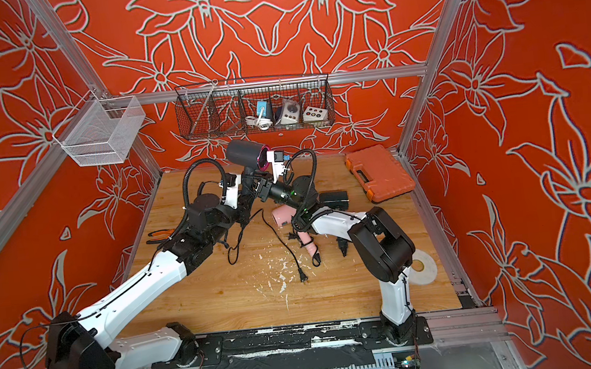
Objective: Wrap the cord around the hair dryer
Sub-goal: Pick up the hair dryer from the center of the board.
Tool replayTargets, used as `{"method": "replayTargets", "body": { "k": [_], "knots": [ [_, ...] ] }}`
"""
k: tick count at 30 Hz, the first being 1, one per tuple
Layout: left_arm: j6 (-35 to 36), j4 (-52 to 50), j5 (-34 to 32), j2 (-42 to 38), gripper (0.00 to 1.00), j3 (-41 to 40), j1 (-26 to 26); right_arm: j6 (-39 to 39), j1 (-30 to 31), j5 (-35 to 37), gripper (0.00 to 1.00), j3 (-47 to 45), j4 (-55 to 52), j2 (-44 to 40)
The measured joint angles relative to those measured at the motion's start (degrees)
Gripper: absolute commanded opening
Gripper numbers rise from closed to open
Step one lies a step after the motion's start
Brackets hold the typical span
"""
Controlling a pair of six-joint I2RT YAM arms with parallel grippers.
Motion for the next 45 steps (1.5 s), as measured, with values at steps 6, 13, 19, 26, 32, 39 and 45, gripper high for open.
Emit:
{"method": "replayTargets", "body": {
  "k": [6, 13, 19, 26, 32, 39, 45],
  "knots": [
    [0.2, 0.5, -0.1, 0.0, 0.00, 0.0, -0.2, 0.6, 0.0, 0.2, 0.00, 0.1, 0.5, 0.3],
    [0.3, 0.3, -1.3, 0.0, 0.47, 0.1, -0.2, 0.5, -0.1, -0.8, 0.00, 2.1, -0.9, 1.2],
    [0.7, -1.9, -1.6, -0.3, 0.91, 1.7, -0.2, -0.8, -2.2, -4.6, 0.00, 7.4, -8.5, 1.9],
    [1.2, -7.8, -0.3, -4.6, 0.95, 3.1, 0.3, -3.0, -7.3, -12.0, 0.00, 13.4, -19.3, 2.9],
    [0.2, -15.5, 7.9, -9.7, 0.98, 7.7, 7.7, -7.7, -11.2, -22.6, 0.00, 16.1, -30.6, 2.9],
    [3.7, -25.0, 21.7, -9.4, 0.99, 17.2, 15.8, -29.2, -12.2, -33.0, 0.00, 17.8, -60.2, -0.9],
    [9.2, -33.7, 34.3, -5.8, 0.99, 23.7, 19.5, -54.5, -12.0, -37.1, 0.00, 25.6, -90.1, -5.0]
  ]
}}
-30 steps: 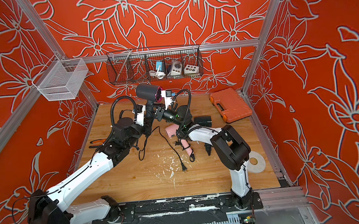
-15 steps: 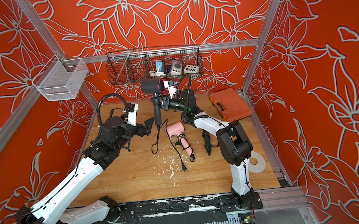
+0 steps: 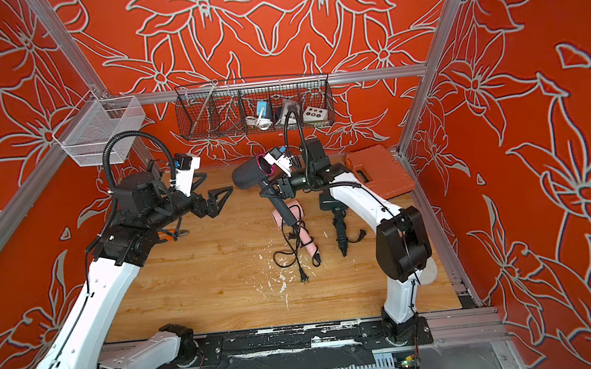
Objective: Wrap the cord around the hair dryer
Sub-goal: Pick up the hair dryer from the center of the board.
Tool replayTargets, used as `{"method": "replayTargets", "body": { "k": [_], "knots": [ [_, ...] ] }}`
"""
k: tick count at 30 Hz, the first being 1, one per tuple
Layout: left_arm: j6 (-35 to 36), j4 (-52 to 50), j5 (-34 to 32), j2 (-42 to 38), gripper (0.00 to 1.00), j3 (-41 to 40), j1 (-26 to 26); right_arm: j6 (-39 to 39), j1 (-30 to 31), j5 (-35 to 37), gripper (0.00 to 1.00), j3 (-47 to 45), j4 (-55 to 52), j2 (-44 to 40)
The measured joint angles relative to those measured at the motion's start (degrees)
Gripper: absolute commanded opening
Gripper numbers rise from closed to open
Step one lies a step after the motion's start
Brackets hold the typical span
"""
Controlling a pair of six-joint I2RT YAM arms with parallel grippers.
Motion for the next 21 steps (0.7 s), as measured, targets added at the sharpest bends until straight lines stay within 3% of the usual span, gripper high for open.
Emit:
{"method": "replayTargets", "body": {
  "k": [6, 14, 21],
  "knots": [
    [2.9, -6.1, 11.5, 2.9, 0.99, 3.9, 0.2, -18.8, 0.0, -2.2, 0.00, 5.7, -21.6, -2.7],
    [3.8, -11.1, 24.5, 5.4, 0.99, 9.1, 0.0, -34.0, 0.1, 0.1, 0.00, 5.5, -39.2, -6.4],
    [7.2, -17.6, 27.7, 11.4, 0.99, 13.9, -5.7, -43.8, 1.0, 1.9, 0.00, 6.6, -49.2, -8.5]
  ]
}}
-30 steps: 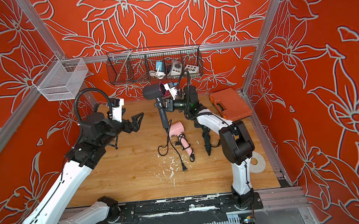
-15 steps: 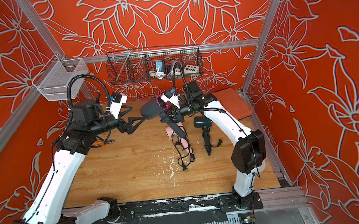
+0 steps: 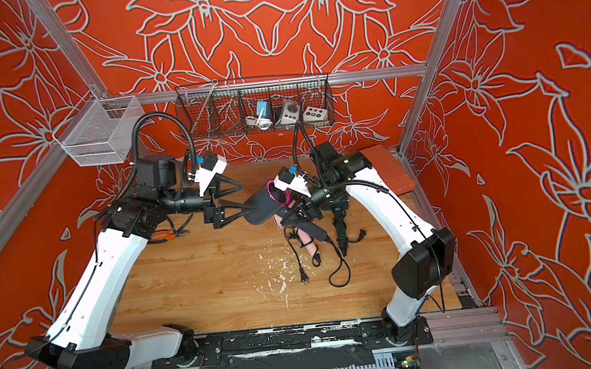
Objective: Wrap the cord around the hair dryer
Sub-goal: Pick up the hair dryer from the center of the board, then wrap the power cord around the hair dryer.
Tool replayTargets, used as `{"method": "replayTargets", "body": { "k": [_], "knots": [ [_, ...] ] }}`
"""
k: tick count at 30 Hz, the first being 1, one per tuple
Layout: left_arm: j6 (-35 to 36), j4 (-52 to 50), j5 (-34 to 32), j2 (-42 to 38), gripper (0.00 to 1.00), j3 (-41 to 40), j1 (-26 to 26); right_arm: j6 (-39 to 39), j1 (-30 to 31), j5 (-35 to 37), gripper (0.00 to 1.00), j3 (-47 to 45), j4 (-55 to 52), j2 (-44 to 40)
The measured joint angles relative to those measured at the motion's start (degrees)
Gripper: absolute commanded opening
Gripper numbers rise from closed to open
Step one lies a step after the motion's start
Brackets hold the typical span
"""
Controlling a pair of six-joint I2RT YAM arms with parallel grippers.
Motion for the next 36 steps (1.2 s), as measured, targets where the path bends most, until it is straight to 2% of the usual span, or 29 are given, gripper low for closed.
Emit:
{"method": "replayTargets", "body": {
  "k": [8, 14, 21, 25, 26, 31, 32, 35, 36],
  "knots": [
    [3.5, -7.3, -0.1, 4.7, 0.99, 4.5, -7.8, -4.8, 3.8, 1.6, 0.00, 1.4, -5.1, -0.1],
    [5.2, -11.1, -4.3, 6.0, 0.98, 5.5, -14.9, -6.3, 5.3, 3.0, 0.00, 1.6, -7.2, 0.0],
    [6.6, -12.8, -11.2, 6.0, 0.92, 5.5, -17.9, -7.8, 5.4, 4.9, 0.00, 2.7, -10.7, 0.8],
    [6.8, -12.4, -14.3, 6.0, 0.84, 5.5, -18.4, -8.1, 5.4, 5.2, 0.00, 3.3, -11.6, 1.2],
    [6.7, -12.1, -14.9, 6.0, 0.79, 5.5, -18.5, -8.1, 5.4, 5.2, 0.00, 3.3, -11.7, 1.2],
    [7.5, -11.3, -16.1, 5.9, 0.44, 5.1, -18.9, -8.2, 5.3, 5.3, 0.00, 3.4, -12.6, 1.3],
    [7.5, -11.1, -16.0, 5.9, 0.35, 5.0, -18.9, -8.2, 5.3, 5.4, 0.00, 3.5, -12.7, 1.3],
    [7.2, -10.5, -16.1, 5.9, 0.00, 4.6, -18.9, -8.3, 5.2, 5.4, 0.00, 3.8, -12.9, 1.6],
    [7.1, -10.2, -16.2, 5.8, 0.00, 4.4, -18.9, -8.3, 5.1, 5.6, 0.00, 4.1, -13.1, 1.8]
  ]
}}
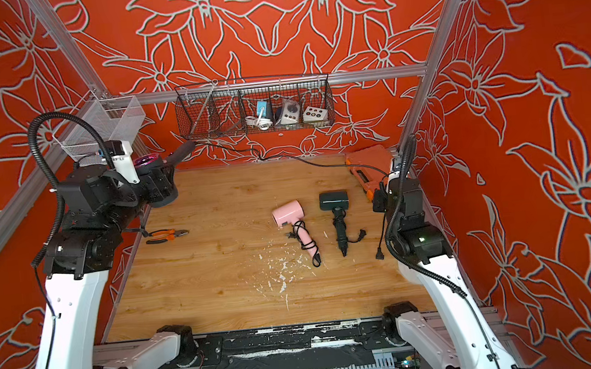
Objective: Wrap the cord around the hair dryer
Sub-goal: Wrap the power cord around the hair dryer.
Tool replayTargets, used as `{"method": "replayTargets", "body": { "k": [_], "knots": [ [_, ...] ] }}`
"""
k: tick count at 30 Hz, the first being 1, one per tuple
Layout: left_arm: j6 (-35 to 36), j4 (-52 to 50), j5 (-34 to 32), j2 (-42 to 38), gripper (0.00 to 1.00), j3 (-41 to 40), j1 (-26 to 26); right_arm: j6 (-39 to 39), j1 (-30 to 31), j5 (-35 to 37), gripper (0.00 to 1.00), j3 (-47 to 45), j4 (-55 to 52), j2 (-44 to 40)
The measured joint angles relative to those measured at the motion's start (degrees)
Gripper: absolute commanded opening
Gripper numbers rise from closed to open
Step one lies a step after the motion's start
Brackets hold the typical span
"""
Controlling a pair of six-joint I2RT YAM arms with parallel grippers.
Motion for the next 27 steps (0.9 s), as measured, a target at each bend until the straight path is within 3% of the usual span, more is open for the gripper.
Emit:
{"method": "replayTargets", "body": {
  "k": [4, 8, 12, 17, 27],
  "knots": [
    [-0.4, 1.4, -1.8, -1.0, 0.00, -1.2, 0.0, 0.0, 0.0, 0.3, 0.01, 0.5, 0.6, 0.5],
    [-0.4, 2.0, -5.1, -2.3, 0.00, -1.8, 0.0, 1.4, -0.3, 0.5, 0.50, 0.5, 4.1, 0.4],
    [-1.0, 1.9, -11.1, -3.3, 0.00, -2.4, -0.3, 11.3, -3.1, -0.1, 0.75, -3.5, 15.9, -2.8],
    [-2.7, 1.9, -15.1, -4.5, 0.00, -4.2, 1.2, 24.7, -10.3, 1.8, 0.82, -13.6, 31.0, -12.0],
    [-8.7, 5.9, -13.3, -13.6, 0.00, -4.9, 7.3, 47.8, -22.2, 6.1, 0.82, -30.8, 56.4, -22.6]
  ]
}}
